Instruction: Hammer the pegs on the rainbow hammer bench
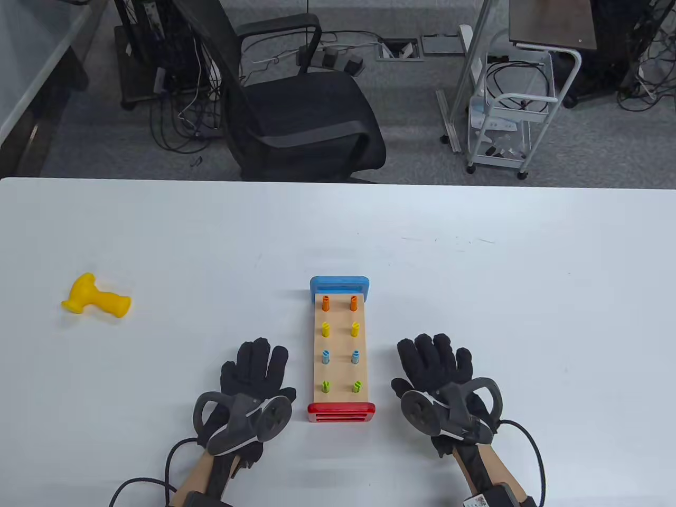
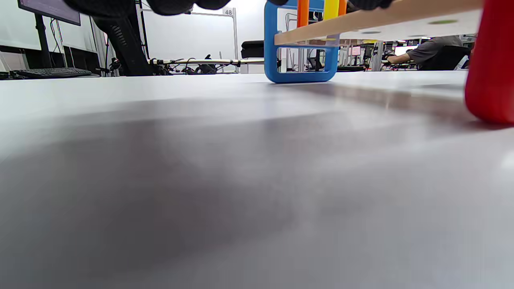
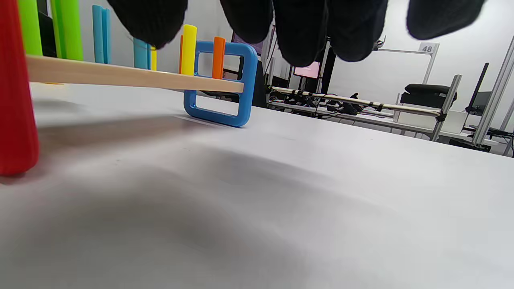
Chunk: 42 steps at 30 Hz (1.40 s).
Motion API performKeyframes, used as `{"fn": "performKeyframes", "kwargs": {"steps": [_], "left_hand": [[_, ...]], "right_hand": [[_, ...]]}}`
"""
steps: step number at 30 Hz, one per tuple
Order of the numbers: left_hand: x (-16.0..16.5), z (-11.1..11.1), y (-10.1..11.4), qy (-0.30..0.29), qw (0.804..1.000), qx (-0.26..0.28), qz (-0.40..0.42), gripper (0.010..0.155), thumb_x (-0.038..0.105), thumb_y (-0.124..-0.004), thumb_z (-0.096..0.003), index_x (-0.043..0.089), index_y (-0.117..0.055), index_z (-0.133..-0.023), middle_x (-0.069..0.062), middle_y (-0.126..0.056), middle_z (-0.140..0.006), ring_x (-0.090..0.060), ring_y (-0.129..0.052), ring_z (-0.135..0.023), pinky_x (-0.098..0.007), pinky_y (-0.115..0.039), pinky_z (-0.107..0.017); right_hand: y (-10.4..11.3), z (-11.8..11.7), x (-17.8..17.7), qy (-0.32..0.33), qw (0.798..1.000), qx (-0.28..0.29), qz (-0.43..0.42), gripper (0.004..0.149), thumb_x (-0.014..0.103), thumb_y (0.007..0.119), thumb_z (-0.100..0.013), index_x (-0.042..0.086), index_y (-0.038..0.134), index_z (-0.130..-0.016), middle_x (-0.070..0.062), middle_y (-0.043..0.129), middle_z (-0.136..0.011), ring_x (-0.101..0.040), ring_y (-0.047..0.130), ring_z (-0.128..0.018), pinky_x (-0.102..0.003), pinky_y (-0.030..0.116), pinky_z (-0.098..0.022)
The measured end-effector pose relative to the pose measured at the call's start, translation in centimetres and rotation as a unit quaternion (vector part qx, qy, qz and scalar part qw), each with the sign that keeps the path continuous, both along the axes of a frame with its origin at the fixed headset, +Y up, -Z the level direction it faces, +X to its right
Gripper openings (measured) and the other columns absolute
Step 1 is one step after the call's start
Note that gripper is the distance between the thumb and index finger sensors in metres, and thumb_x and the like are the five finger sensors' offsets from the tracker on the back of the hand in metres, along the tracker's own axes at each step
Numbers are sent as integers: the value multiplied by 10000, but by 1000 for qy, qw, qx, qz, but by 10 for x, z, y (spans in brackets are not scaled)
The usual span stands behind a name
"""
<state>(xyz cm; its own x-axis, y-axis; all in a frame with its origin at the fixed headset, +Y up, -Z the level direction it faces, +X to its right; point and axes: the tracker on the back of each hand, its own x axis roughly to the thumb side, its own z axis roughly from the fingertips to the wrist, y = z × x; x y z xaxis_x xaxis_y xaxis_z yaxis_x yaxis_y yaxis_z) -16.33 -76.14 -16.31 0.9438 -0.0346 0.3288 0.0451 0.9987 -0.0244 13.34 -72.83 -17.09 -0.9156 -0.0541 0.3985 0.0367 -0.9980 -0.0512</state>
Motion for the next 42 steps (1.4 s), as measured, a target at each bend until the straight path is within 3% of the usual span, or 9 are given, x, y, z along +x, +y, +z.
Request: {"fn": "performKeyframes", "kwargs": {"steps": [22,28,31,34,38,42], "left_hand": [[-3,3,2,9,1000,-9,3,839,537,-571,-576,69,-305,-1219,-392,-357,-1230,-633,-494,-1079,-762,-590,-671],[-35,-18,22,128,991,-36,9,858,572,-567,-579,97,-302,-1242,-393,-434,-1231,-624,-580,-1065,-729,-637,-675],[-85,-53,40,248,968,-47,0,849,586,-553,-587,125,-299,-1253,-428,-445,-1216,-620,-637,-1035,-698,-662,-675],[-131,-85,42,335,941,-46,23,823,593,-546,-595,164,-312,-1256,-449,-444,-1203,-620,-670,-1007,-674,-681,-668],[-190,-124,31,466,881,-74,-14,817,618,-524,-597,191,-304,-1258,-505,-470,-1162,-610,-756,-947,-637,-735,-639],[-225,-146,12,543,828,-141,9,832,641,-498,-593,220,-219,-1255,-542,-498,-1133,-589,-830,-907,-616,-776,-616]], "right_hand": [[2,2,6,-8,1000,3,-14,720,440,609,-625,1,434,-1168,-349,537,-1150,-622,513,-986,-817,491,-615],[5,2,10,-13,1000,5,-24,720,440,608,-625,0,434,-1168,-350,538,-1149,-622,516,-985,-816,492,-614],[5,2,9,-10,1000,6,-25,721,440,608,-625,0,433,-1168,-348,538,-1148,-622,516,-984,-815,493,-614],[3,4,6,-4,1000,8,-21,718,439,610,-624,2,437,-1166,-342,547,-1146,-619,521,-983,-813,496,-614],[6,5,2,3,999,13,-29,718,439,610,-623,4,434,-1166,-339,550,-1145,-615,523,-984,-813,494,-615],[4,3,4,-3,1000,13,-26,716,438,608,-624,5,431,-1166,-339,555,-1142,-614,526,-983,-812,497,-613]]}}
